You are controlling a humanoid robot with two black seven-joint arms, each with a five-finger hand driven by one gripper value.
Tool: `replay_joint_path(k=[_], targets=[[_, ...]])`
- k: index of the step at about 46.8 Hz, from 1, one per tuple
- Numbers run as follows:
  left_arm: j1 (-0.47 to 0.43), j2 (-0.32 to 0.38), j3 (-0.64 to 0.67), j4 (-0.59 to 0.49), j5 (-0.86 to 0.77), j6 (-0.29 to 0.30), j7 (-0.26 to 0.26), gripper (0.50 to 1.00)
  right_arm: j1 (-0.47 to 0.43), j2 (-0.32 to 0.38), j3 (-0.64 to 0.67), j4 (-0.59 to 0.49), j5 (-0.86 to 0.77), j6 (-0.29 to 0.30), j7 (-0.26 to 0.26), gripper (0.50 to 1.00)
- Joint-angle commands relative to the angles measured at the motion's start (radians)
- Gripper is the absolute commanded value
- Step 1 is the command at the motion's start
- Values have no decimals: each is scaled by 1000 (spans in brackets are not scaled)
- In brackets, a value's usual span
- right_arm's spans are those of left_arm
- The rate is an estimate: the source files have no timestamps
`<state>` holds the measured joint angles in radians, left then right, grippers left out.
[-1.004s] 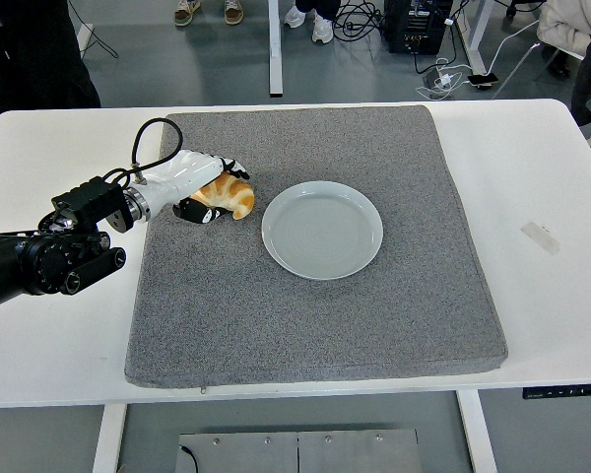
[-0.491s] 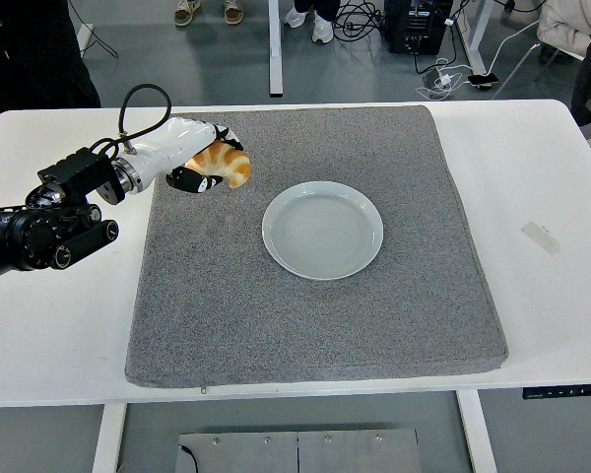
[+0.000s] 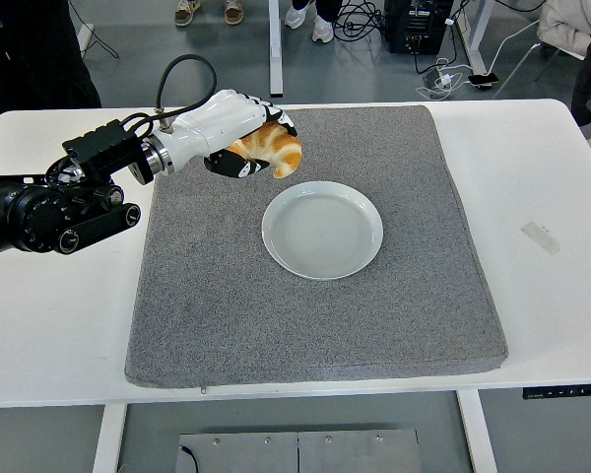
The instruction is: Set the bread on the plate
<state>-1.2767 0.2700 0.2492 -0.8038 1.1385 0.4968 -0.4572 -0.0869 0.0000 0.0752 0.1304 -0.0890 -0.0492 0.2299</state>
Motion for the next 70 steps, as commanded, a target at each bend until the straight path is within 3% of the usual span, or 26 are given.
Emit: replay_joint_path(k=[1, 27, 40, 70], targets=[[-10, 2, -1, -5, 1, 0, 0, 500, -1, 0, 0, 0, 0, 0, 0, 1000], [-30, -38, 2, -28, 49, 2, -12, 500, 1, 0, 0, 0, 0, -1, 0, 1000], [-20, -61, 4, -29, 81, 45, -12, 500, -1, 0, 0, 0, 0, 0, 0, 1000], [59, -143, 16, -12, 86, 55, -11, 500, -1, 0, 0, 0, 0, -1, 0, 1000]])
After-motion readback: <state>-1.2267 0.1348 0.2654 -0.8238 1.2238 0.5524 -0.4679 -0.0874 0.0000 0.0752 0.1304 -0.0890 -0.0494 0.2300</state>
